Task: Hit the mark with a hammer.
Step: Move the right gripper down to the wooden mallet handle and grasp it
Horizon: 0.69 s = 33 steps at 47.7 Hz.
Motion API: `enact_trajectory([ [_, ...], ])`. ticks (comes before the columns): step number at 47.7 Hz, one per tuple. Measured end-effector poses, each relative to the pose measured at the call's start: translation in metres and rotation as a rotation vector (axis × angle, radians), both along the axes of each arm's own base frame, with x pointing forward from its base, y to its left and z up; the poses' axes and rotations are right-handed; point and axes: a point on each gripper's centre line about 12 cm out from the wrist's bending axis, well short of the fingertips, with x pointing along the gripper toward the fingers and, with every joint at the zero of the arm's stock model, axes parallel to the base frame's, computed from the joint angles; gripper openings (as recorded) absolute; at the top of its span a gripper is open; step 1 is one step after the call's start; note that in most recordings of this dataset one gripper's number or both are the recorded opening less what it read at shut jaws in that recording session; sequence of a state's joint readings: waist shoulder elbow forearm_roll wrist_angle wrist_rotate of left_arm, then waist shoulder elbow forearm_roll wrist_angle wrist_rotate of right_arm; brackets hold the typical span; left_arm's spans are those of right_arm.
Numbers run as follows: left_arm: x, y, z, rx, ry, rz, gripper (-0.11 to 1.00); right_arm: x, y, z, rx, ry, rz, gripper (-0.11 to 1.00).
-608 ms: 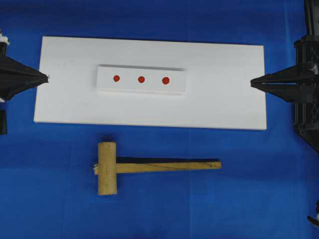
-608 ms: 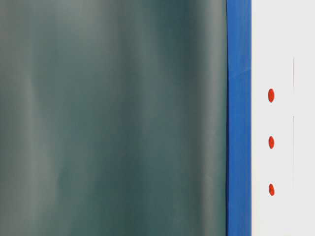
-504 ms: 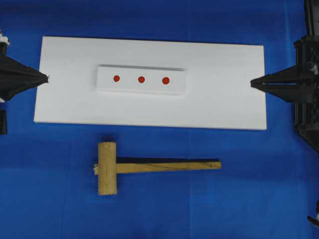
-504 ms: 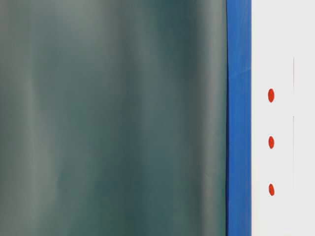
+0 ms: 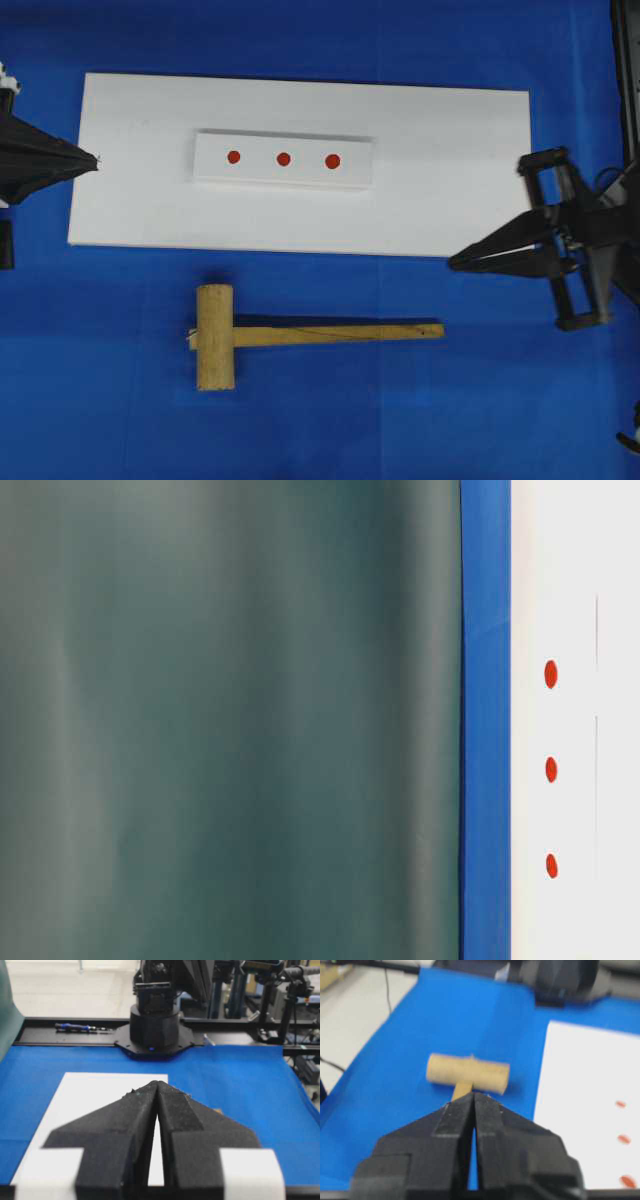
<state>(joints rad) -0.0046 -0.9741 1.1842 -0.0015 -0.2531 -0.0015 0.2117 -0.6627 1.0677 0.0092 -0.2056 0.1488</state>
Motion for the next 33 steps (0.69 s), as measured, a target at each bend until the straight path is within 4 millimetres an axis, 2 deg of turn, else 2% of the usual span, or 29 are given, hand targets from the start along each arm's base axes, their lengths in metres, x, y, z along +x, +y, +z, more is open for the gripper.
enact_trajectory([
  [5, 0.000, 0.000, -0.001, 0.000, 0.005, -0.002, 0.00, 0.015, 0.004, -0.014, 0.026, 0.073, -0.008, 0.24],
  [13, 0.001, 0.000, -0.001, 0.000, 0.006, -0.002, 0.00, 0.042, 0.013, -0.041, 0.043, 0.192, -0.012, 0.77],
  [16, 0.001, 0.000, -0.001, 0.000, 0.006, -0.002, 0.00, 0.052, 0.018, -0.055, 0.036, 0.234, -0.006, 0.91],
  [22, 0.000, 0.000, -0.002, 0.000, 0.008, -0.002, 0.00, 0.074, 0.026, -0.081, 0.041, 0.289, -0.011, 0.87],
  [33, 0.000, 0.000, -0.006, 0.000, 0.018, -0.002, 0.00, 0.116, 0.033, -0.124, 0.082, 0.322, -0.062, 0.88],
])
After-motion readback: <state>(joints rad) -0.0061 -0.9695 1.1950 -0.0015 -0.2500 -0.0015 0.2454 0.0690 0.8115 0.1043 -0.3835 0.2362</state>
